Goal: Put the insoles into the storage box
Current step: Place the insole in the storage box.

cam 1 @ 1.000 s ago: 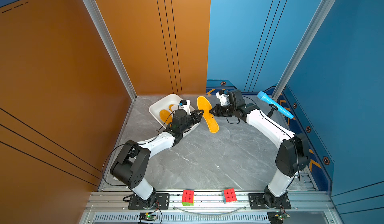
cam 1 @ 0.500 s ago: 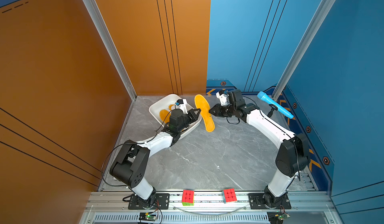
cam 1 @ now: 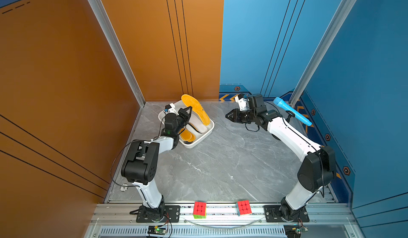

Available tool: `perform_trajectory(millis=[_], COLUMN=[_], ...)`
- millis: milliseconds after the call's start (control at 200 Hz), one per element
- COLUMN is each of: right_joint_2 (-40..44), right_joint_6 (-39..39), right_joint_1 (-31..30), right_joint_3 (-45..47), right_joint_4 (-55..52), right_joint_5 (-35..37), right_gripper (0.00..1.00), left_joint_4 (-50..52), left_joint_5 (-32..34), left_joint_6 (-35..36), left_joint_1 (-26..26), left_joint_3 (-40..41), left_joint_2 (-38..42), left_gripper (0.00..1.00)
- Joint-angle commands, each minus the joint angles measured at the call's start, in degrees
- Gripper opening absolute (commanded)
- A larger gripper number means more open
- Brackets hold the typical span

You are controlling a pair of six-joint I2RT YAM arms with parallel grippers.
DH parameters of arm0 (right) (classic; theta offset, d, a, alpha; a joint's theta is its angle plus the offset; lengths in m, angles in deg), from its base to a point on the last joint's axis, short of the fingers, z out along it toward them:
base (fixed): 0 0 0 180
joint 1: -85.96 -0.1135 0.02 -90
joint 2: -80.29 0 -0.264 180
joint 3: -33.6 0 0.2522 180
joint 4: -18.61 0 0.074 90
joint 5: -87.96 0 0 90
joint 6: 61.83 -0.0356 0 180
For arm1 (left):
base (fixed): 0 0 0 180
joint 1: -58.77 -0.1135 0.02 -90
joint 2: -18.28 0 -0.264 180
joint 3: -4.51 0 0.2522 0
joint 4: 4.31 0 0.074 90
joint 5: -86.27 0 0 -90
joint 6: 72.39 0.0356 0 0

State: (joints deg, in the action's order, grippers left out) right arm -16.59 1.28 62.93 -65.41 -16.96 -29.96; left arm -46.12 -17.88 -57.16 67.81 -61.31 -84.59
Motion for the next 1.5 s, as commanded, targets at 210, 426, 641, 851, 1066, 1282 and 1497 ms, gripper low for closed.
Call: perform_trajectory(millis=[210, 426, 641, 851, 1066, 1282, 1497], right_joint_2=[2.71, 2.5, 2.84, 3.28, 3.19, 3.19, 3.63], right_joint_6=[-0.35, -0.95, -1.67, -1.67, -1.67, -1.71, -2.02], right_joint_1=[2.15, 2.46, 2.6, 3.33, 3.78, 4.26, 4.57], right_joint_3=[3.08, 4.16, 6.37, 7.05, 7.64, 8.04, 8.95], right_joint_4=[0.7, 1.91, 3.58, 3.96, 4.28, 4.48, 5.07], right_joint_5=[-1.34, -1.67, -1.86, -2.0, -2.31, -2.57, -2.49], right_gripper=[0.33, 0.33, 0.33, 0.33, 0.33, 0.33, 0.34], left_joint_4=[5.9, 14.89, 16.07, 20.09, 22.81, 24.69, 32.58], left_joint_5=[1.97, 1.87, 0.99, -0.4, -2.37, -6.01, -8.63], left_joint_6=[0.1, 2.77, 2.14, 3.34, 3.78, 3.12, 6.35], left_joint_1=[-1.92, -1.58, -1.71, -1.83, -2.87, -3.92, -5.07], left_joint_3=[-3.45, -8.51, -10.84, -12.31, -13.54, -14.72, -16.54], left_joint_2=[-2.42, -4.45, -8.31, -9.2, -9.72, -9.64, -8.56], left_gripper=[0.0, 0.0, 0.0, 0.0, 0.0, 0.0, 0.0])
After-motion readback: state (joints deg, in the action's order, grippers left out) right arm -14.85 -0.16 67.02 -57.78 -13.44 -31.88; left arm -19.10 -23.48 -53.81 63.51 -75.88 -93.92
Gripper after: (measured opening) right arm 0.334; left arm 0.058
